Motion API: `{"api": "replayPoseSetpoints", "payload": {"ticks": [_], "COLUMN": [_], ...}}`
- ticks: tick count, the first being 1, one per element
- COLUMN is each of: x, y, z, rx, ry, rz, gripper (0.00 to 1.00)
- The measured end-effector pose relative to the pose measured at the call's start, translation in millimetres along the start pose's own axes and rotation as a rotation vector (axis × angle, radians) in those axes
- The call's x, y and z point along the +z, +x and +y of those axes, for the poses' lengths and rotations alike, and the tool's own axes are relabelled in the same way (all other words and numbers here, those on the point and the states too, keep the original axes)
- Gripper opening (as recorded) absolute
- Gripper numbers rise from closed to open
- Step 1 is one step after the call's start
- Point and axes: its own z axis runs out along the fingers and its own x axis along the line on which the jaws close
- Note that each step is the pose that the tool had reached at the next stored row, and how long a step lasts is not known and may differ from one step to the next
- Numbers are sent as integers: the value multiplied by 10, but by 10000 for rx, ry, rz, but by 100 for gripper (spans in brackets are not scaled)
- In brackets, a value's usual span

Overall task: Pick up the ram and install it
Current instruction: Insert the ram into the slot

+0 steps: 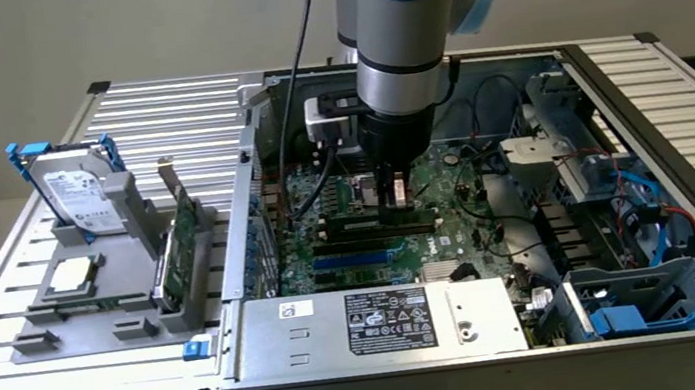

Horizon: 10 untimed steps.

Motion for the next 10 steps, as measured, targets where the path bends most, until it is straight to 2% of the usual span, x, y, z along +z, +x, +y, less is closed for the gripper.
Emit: {"api": "replayPoseSetpoints", "payload": {"ticks": [10], "x": [24], "y": [-1], "z": [-1], "rx": [4], "ry": [1], "rz": [-3], "gripper": [13]}}
